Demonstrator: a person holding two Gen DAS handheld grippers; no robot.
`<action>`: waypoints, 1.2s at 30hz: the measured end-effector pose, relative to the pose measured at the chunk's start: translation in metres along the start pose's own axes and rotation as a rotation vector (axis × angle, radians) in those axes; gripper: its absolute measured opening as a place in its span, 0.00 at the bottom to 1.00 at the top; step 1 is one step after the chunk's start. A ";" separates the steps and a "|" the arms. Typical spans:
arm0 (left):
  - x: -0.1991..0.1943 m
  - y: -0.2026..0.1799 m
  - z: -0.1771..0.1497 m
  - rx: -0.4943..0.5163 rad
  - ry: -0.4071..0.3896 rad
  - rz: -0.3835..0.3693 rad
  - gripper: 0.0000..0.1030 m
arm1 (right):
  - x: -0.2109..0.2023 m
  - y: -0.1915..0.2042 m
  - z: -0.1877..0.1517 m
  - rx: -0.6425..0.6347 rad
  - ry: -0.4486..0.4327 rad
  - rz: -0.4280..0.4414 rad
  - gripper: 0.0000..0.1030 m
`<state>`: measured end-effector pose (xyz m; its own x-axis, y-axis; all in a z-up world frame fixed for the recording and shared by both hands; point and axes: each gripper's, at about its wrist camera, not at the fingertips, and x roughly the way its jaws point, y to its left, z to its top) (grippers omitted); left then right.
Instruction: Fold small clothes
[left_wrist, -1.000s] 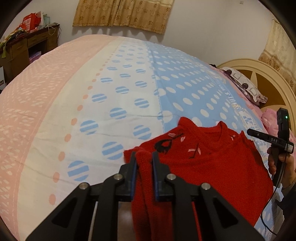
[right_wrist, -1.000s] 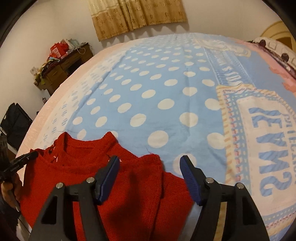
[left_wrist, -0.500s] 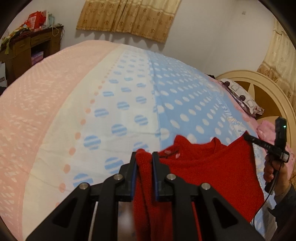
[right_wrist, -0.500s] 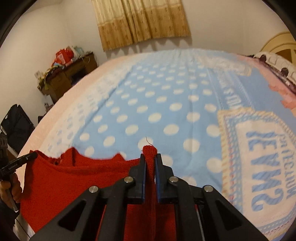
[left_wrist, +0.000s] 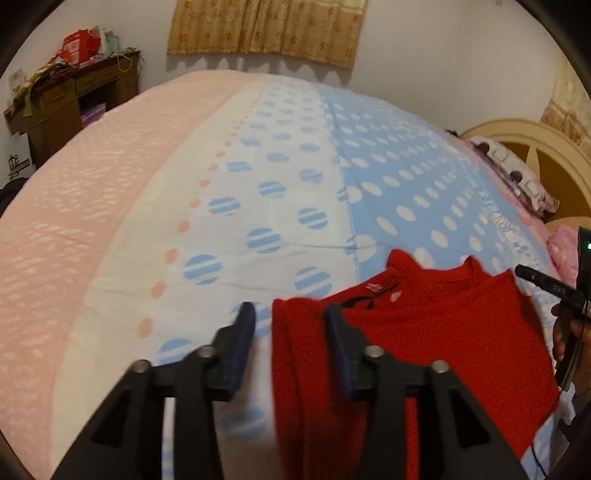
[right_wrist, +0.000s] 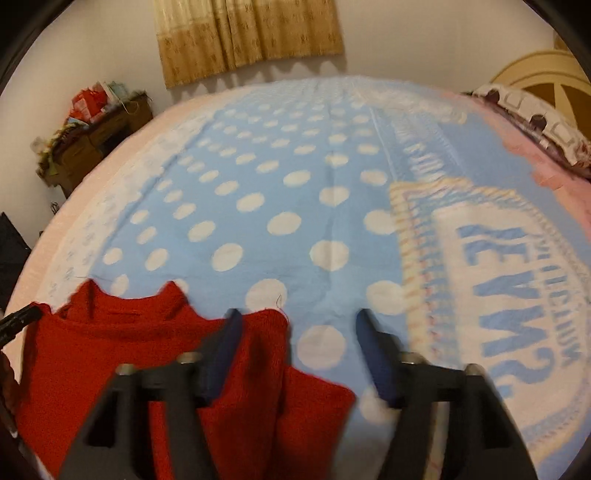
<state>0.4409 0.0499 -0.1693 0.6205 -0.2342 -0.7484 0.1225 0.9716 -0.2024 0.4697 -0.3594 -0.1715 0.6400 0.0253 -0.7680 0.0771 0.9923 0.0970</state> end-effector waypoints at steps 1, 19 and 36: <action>-0.012 0.000 -0.002 0.004 -0.020 -0.007 0.45 | -0.013 0.001 -0.003 -0.010 -0.014 0.026 0.63; -0.041 -0.019 -0.103 0.048 0.021 0.062 0.79 | -0.094 0.059 -0.170 -0.223 0.051 0.088 0.63; -0.054 0.006 -0.127 -0.064 -0.035 0.024 0.97 | -0.086 0.057 -0.074 -0.071 -0.100 0.017 0.64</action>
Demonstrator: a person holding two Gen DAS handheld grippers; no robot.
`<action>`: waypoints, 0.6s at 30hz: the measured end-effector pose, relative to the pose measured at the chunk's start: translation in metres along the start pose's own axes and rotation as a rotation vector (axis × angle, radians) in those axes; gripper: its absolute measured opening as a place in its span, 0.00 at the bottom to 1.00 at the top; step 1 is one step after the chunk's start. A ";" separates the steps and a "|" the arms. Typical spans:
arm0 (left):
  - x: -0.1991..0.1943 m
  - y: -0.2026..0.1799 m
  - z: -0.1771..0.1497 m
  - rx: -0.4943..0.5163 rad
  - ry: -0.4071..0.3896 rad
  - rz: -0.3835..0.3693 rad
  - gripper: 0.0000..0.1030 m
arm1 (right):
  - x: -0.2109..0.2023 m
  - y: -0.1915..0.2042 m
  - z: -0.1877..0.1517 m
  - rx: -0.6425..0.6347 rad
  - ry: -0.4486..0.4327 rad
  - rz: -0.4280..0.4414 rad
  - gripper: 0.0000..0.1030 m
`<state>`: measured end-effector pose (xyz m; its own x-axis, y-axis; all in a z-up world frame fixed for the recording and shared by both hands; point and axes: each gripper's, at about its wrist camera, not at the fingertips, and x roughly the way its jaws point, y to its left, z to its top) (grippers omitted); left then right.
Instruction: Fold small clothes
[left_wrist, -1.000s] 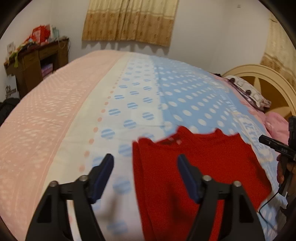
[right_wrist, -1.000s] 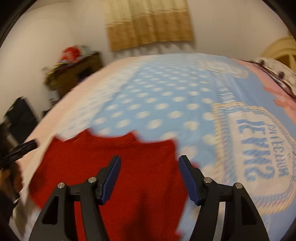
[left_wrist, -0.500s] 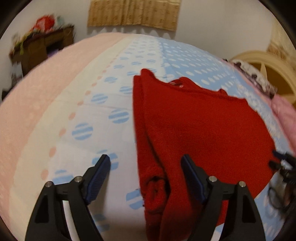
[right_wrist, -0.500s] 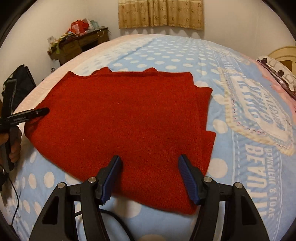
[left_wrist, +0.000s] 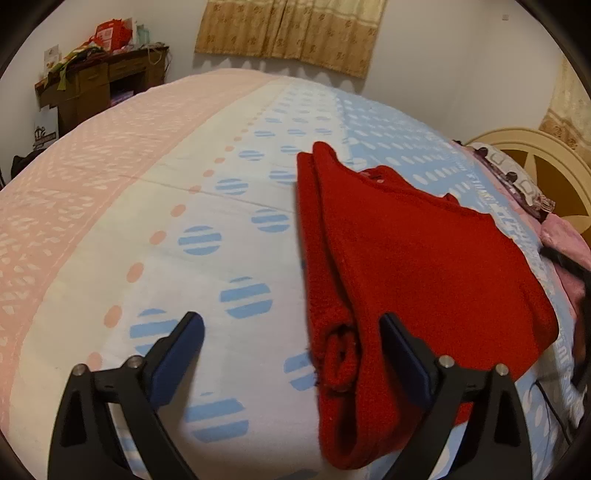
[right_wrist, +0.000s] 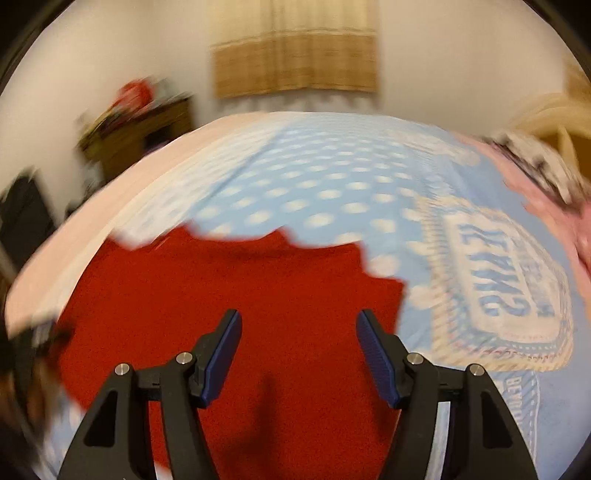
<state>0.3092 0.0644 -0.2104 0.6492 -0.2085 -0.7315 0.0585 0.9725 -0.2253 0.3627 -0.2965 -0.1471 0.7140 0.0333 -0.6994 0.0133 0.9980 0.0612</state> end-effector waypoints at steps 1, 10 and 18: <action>0.000 0.001 -0.001 -0.001 -0.004 -0.012 0.99 | 0.006 -0.012 0.005 0.049 0.006 0.002 0.63; -0.006 0.012 -0.006 -0.037 -0.062 -0.099 1.00 | 0.063 -0.061 0.013 0.231 0.130 0.129 0.35; -0.006 0.007 -0.007 -0.023 -0.072 -0.082 1.00 | 0.050 -0.058 0.007 0.161 0.081 -0.004 0.04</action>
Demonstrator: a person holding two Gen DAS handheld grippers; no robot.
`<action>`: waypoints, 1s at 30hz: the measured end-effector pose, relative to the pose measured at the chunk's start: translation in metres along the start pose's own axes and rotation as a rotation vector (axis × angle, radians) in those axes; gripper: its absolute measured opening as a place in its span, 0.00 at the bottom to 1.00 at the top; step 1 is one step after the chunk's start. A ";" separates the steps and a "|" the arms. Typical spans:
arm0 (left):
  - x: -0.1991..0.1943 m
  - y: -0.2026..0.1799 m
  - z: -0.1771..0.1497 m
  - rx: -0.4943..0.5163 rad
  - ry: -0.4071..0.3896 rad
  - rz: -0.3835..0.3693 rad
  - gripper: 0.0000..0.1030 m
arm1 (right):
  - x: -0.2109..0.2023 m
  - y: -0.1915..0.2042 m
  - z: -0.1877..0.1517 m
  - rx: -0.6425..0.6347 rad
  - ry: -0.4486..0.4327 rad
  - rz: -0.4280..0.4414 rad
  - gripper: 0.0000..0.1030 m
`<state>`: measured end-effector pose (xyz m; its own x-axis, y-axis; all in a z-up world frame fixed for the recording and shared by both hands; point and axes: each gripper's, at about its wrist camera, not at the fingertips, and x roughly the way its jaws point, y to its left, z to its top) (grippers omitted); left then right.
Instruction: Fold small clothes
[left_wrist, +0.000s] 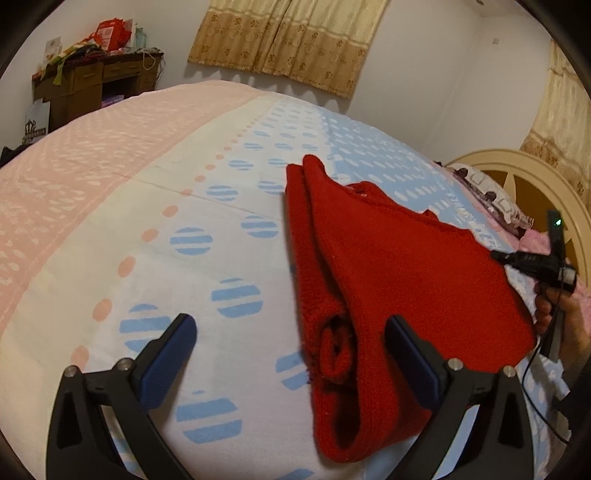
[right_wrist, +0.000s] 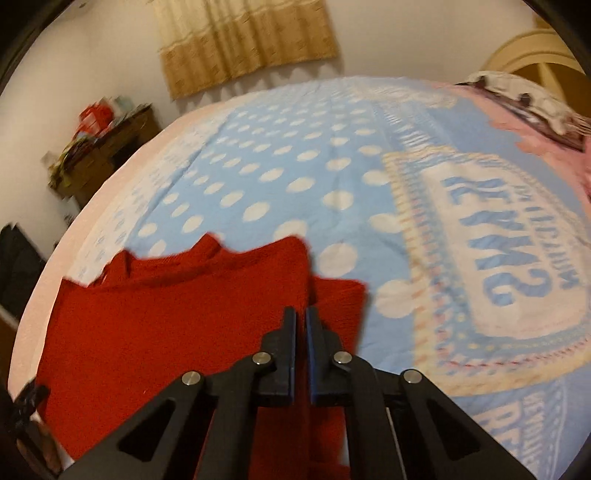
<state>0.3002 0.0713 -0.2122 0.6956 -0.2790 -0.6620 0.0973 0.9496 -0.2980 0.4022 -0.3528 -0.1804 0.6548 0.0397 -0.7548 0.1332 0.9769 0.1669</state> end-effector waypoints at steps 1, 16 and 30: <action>0.001 -0.002 0.000 0.012 0.001 0.012 1.00 | 0.000 -0.007 0.000 0.033 -0.003 -0.017 0.04; 0.008 -0.014 -0.004 0.089 0.023 0.101 1.00 | -0.046 0.030 -0.019 -0.123 -0.039 -0.030 0.55; 0.009 -0.017 -0.005 0.102 0.038 0.124 1.00 | -0.057 0.089 -0.114 -0.361 0.101 0.033 0.57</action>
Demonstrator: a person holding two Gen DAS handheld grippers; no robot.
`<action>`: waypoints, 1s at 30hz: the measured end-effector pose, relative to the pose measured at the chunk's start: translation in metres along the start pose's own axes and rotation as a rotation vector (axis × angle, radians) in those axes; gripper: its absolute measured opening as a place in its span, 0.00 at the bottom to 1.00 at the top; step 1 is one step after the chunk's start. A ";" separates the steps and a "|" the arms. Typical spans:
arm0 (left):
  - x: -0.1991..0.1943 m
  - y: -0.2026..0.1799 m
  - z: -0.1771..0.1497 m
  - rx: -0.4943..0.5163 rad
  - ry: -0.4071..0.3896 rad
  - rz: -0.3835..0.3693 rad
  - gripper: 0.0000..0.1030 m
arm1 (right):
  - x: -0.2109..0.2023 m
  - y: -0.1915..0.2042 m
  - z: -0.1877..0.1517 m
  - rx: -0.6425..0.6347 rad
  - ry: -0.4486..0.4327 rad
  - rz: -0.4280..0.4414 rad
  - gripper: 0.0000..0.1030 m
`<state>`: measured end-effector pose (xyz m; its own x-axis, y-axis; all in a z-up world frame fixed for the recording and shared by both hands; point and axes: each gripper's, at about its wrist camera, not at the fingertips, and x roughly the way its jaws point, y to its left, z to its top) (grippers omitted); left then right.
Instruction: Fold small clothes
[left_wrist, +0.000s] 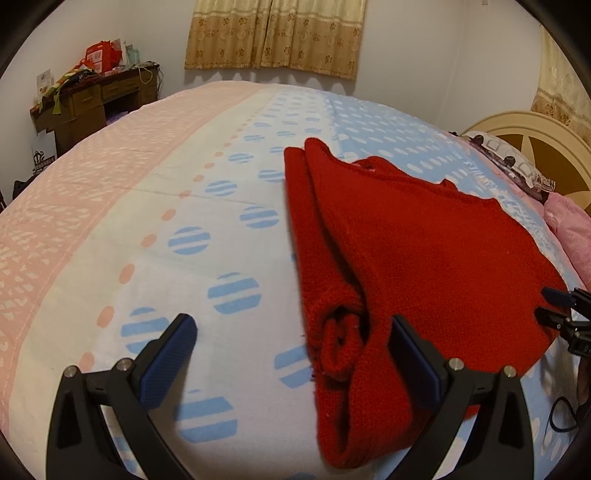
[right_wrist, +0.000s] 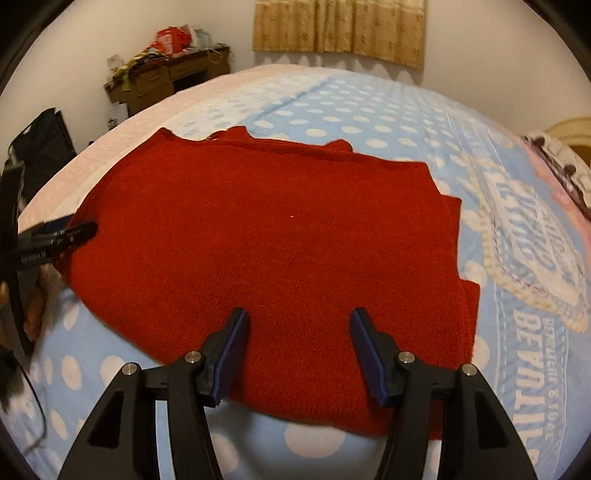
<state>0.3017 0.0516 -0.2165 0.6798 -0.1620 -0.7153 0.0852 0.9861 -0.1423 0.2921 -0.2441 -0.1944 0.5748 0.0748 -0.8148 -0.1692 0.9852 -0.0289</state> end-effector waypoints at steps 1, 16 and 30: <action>0.000 0.001 0.000 -0.002 0.004 -0.003 1.00 | -0.003 0.002 0.003 0.006 0.012 -0.011 0.57; -0.033 0.045 0.033 -0.063 -0.014 -0.044 1.00 | -0.043 0.157 -0.004 -0.420 -0.192 -0.061 0.58; 0.010 0.051 0.068 -0.086 0.057 -0.148 1.00 | 0.005 0.254 -0.005 -0.594 -0.197 -0.052 0.64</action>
<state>0.3623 0.1032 -0.1839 0.6216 -0.3095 -0.7196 0.1169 0.9450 -0.3055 0.2476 0.0059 -0.2087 0.7217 0.1116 -0.6831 -0.5202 0.7385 -0.4290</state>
